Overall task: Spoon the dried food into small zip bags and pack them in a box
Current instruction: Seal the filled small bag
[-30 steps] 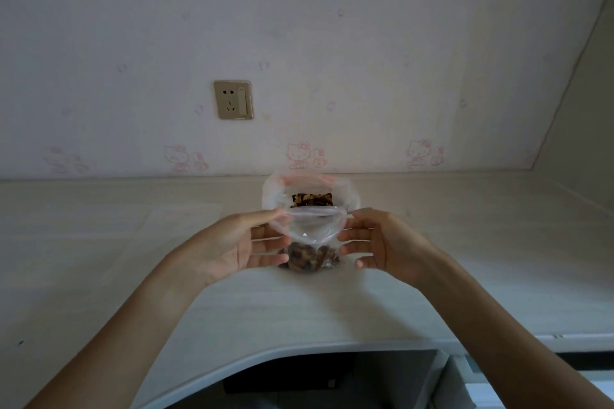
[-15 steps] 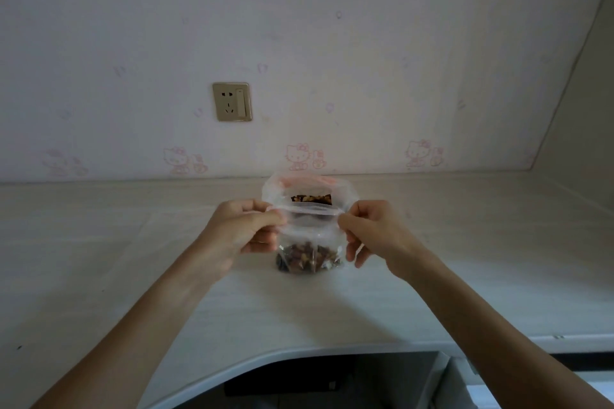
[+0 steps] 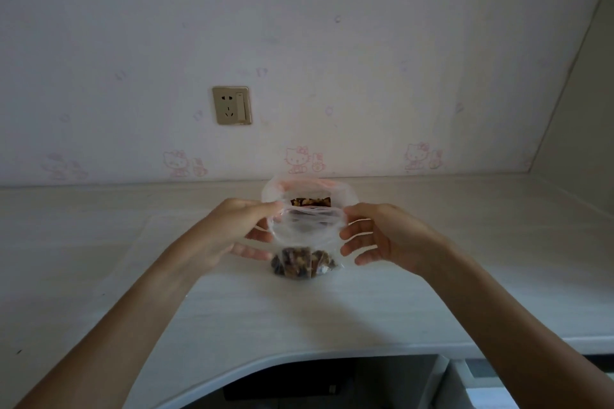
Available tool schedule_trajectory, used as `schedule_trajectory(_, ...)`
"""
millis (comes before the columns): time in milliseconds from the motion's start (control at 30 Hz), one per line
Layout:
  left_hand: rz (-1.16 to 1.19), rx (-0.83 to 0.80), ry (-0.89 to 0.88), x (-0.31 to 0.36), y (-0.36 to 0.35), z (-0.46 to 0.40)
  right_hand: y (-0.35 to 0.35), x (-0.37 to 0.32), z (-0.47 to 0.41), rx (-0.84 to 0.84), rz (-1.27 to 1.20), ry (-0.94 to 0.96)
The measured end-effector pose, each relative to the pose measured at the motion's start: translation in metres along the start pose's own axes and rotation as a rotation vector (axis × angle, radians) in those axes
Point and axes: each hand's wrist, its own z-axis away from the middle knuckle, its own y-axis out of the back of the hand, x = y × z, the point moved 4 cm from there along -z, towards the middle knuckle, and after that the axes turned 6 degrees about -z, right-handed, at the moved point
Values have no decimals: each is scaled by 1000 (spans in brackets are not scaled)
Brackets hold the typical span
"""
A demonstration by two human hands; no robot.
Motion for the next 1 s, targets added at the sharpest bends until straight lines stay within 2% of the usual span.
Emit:
schedule_trajectory(100, 240, -261, 62, -4, -5, 4, 2, 5, -2, -40, -122, -28)
schedule_trajectory(167, 311, -356, 69, -3, -11, 5, 1, 7, -5, -65, -182, -31)
schedule_trajectory(367, 379, -318, 20, -3, -20, 2, -7, 7, -8, -97, -207, -39)
schedule_trajectory(500, 396, -214, 20, 2, -14, 0, -4, -3, -5, -5, 27, 79)
schedule_trajectory(600, 204, -92, -6, 15, -4, -1, -6, -20, 3, 143, 268, 248)
schedule_trajectory(667, -9, 76, -91, 28, 2, -1, -13, -32, 7, 249, 524, 417)
schedule_trajectory(733, -377, 303, -295, 46, 6, 0, -26, -43, 12, 381, 919, 600)
schedule_trajectory(800, -766, 431, -470, 61, -1, 6, -38, -48, 16, 439, 1170, 671)
schedule_trajectory(867, -927, 425, -484, 65, -9, 6, -39, -50, 14, 421, 1183, 624)
schedule_trajectory(933, -928, 368, -418, 65, -10, 2, -33, -53, 11, 349, 946, 496)
schedule_trajectory(1000, -760, 290, -329, 63, -7, -2, -24, -50, 9, 263, 631, 326)
